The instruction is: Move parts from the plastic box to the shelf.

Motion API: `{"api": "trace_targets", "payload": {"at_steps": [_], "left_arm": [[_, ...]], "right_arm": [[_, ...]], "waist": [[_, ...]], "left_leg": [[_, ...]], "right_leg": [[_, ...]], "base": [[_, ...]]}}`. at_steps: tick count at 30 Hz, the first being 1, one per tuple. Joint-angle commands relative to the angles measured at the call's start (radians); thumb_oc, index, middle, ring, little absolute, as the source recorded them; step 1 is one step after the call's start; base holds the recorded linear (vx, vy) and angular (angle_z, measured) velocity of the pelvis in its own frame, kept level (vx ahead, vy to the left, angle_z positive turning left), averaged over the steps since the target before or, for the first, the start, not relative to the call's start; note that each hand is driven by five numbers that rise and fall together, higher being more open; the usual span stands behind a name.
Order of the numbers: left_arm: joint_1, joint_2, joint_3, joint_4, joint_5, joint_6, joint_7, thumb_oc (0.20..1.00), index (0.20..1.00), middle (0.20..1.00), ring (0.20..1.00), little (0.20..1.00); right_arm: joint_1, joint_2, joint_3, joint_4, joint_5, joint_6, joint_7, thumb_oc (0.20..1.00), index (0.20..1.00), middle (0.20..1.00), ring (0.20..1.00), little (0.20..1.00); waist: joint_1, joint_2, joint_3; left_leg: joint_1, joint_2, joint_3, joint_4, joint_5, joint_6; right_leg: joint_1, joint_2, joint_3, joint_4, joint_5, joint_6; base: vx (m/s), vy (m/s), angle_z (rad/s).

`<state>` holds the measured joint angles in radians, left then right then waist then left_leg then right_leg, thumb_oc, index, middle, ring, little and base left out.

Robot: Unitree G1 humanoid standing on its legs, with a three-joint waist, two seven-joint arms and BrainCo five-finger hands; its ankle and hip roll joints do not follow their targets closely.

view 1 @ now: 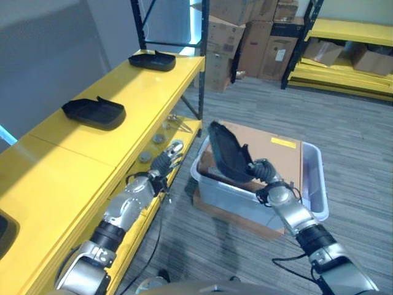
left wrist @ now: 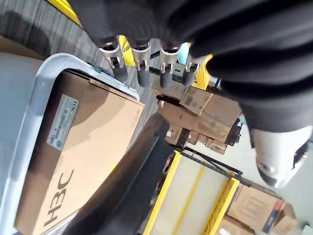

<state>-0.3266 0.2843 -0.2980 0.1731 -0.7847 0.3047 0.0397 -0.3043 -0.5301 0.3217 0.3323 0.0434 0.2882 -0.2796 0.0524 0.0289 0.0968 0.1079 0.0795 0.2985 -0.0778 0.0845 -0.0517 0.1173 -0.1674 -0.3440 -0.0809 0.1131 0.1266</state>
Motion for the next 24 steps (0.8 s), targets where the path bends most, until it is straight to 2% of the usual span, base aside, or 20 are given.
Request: {"api": "trace_targets", "payload": {"at_steps": [1, 4, 6, 10, 11, 13, 17, 24], "left_arm": [[-0.025, 0.01, 0.005, 0.026, -0.031, -0.041, -0.038, 1.0, 1.0, 1.0, 1.0, 1.0], [0.011, 0.02, 0.024, 0.01, -0.027, -0.035, -0.07, 1.0, 1.0, 1.0, 1.0, 1.0], [0.067, 0.033, 0.038, -0.025, -0.029, -0.031, -0.101, 1.0, 1.0, 1.0, 1.0, 1.0], [0.113, 0.069, 0.038, -0.057, -0.029, -0.039, -0.134, 1.0, 1.0, 1.0, 1.0, 1.0], [0.107, 0.079, 0.033, -0.053, -0.026, -0.056, -0.147, 1.0, 1.0, 1.0, 1.0, 1.0], [0.056, 0.117, 0.017, -0.038, -0.045, -0.118, -0.166, 1.0, 1.0, 1.0, 1.0, 1.0], [0.033, 0.163, 0.021, -0.039, -0.087, -0.152, -0.203, 1.0, 1.0, 1.0, 1.0, 1.0], [0.119, 0.227, 0.026, -0.095, -0.102, -0.169, -0.274, 1.0, 1.0, 1.0, 1.0, 1.0]], "right_arm": [[-0.061, -0.029, -0.051, -0.011, -0.001, -0.075, -0.073, 0.2, 0.2, 0.2, 0.2, 0.2], [-0.018, -0.049, -0.096, 0.034, -0.023, -0.08, -0.082, 0.2, 0.2, 0.2, 0.2, 0.2], [0.033, -0.066, -0.132, 0.101, -0.049, -0.107, -0.106, 0.2, 0.2, 0.2, 0.2, 0.2], [0.037, -0.097, -0.169, 0.218, -0.048, -0.126, -0.16, 0.2, 0.2, 0.2, 0.2, 0.2], [0.013, -0.109, -0.173, 0.254, -0.038, -0.138, -0.177, 0.2, 0.2, 0.2, 0.2, 0.2], [-0.102, -0.159, -0.17, 0.365, 0.011, -0.156, -0.236, 0.2, 0.2, 0.2, 0.2, 0.2], [-0.212, -0.203, -0.154, 0.483, 0.099, -0.186, -0.324, 0.2, 0.2, 0.2, 0.2, 0.2], [-0.223, -0.277, -0.172, 0.539, 0.215, -0.233, -0.364, 0.2, 0.2, 0.2, 0.2, 0.2]], "waist": [[0.021, -0.02, -0.058], [0.024, -0.02, -0.06], [0.033, -0.019, -0.054], [0.059, -0.015, -0.02], [0.067, -0.012, -0.005], [0.089, 0.003, 0.08], [0.12, 0.015, 0.183], [0.158, 0.014, 0.25]], "left_leg": [[-0.022, 0.019, -0.054, 0.054, -0.061, -0.011], [-0.027, 0.019, -0.056, 0.053, -0.062, -0.01], [-0.038, 0.019, -0.058, 0.058, -0.063, -0.008], [-0.121, 0.013, -0.078, 0.101, -0.072, -0.003], [-0.159, 0.012, -0.085, 0.118, -0.075, -0.003], [-0.27, 0.007, -0.113, 0.155, -0.067, -0.004], [-0.39, -0.003, -0.152, 0.191, -0.04, -0.005], [-0.469, -0.023, -0.182, 0.221, -0.033, 0.003]], "right_leg": [[-0.005, -0.035, -0.015, 0.051, -0.06, 0.05], [-0.01, -0.035, -0.015, 0.054, -0.062, 0.05], [-0.019, -0.037, -0.018, 0.064, -0.063, 0.049], [-0.083, -0.053, -0.024, 0.104, -0.07, 0.05], [-0.114, -0.058, -0.025, 0.117, -0.071, 0.051], [-0.2, -0.067, -0.029, 0.148, -0.072, 0.052], [-0.281, -0.068, -0.037, 0.173, -0.064, 0.041], [-0.327, -0.06, -0.053, 0.186, -0.057, 0.031]], "base": [[0.08, 0.001, 0.0], [0.09, 0.003, 0.0], [0.09, 0.01, 0.01], [-0.06, 0.005, 0.03], [-0.39, -0.012, 0.2], [-0.57, -0.042, 0.24], [-0.28, -0.098, 0.28], [-0.05, -0.1, 0.13]]}}
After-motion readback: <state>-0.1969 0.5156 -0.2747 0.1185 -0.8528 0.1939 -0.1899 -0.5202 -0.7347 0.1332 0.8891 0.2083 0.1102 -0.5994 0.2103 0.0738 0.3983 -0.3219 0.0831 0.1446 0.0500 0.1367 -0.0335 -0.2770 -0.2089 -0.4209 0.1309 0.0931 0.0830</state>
